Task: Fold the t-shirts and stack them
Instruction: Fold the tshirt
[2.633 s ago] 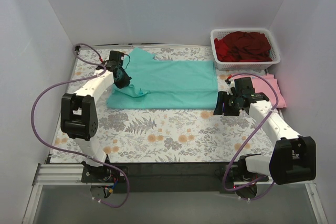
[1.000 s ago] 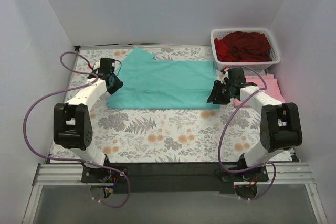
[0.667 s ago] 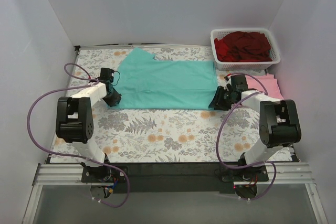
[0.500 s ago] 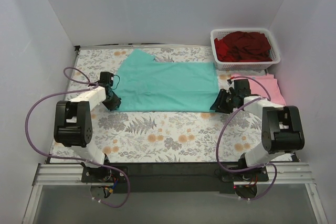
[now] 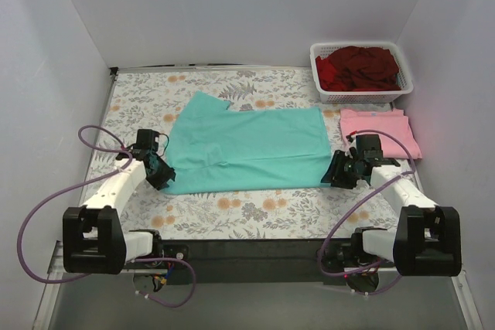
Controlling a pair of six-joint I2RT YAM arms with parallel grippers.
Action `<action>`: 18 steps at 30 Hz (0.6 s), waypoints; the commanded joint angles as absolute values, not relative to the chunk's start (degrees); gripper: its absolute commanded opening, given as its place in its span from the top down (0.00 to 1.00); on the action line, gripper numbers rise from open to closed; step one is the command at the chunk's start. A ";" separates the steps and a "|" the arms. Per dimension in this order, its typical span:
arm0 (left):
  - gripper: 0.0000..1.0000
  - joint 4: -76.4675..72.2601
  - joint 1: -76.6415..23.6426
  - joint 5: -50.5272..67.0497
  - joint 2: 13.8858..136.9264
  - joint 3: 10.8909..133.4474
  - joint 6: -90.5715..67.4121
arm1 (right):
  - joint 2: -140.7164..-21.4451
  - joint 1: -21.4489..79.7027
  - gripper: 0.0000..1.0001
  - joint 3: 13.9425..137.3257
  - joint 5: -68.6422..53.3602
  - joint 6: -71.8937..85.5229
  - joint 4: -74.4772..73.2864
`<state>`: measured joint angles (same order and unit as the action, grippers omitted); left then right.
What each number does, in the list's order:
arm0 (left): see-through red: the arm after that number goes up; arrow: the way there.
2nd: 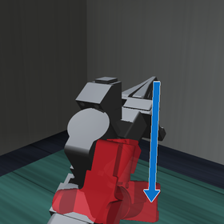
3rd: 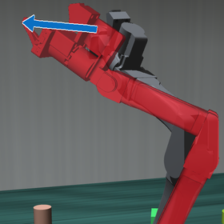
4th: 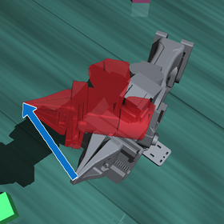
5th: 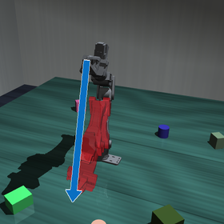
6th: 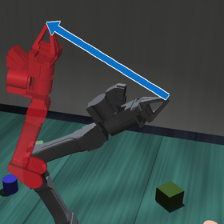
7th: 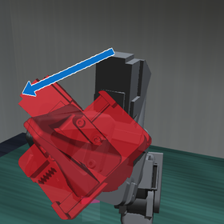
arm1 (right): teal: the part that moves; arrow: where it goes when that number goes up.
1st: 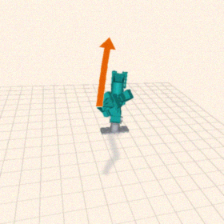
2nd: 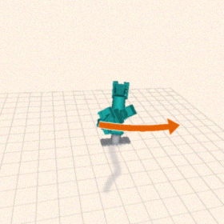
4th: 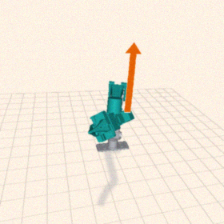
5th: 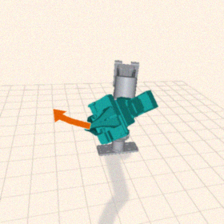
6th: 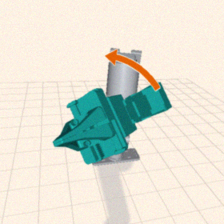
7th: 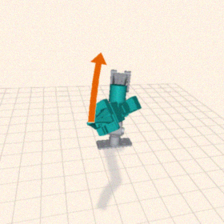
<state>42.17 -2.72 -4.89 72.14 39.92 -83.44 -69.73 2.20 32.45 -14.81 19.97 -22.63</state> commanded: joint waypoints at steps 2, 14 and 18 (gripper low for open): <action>0.73 42.81 -2.55 -1.06 68.73 44.82 -83.50 | -66.45 2.98 0.51 36.91 -23.10 18.01 -22.60; 0.75 30.07 -4.92 5.97 81.29 53.78 -83.85 | -78.83 3.08 0.53 40.43 -22.07 21.71 -9.41; 0.78 28.92 -5.36 6.94 88.05 56.59 -83.94 | -82.87 1.76 0.53 39.73 -22.15 22.24 -6.34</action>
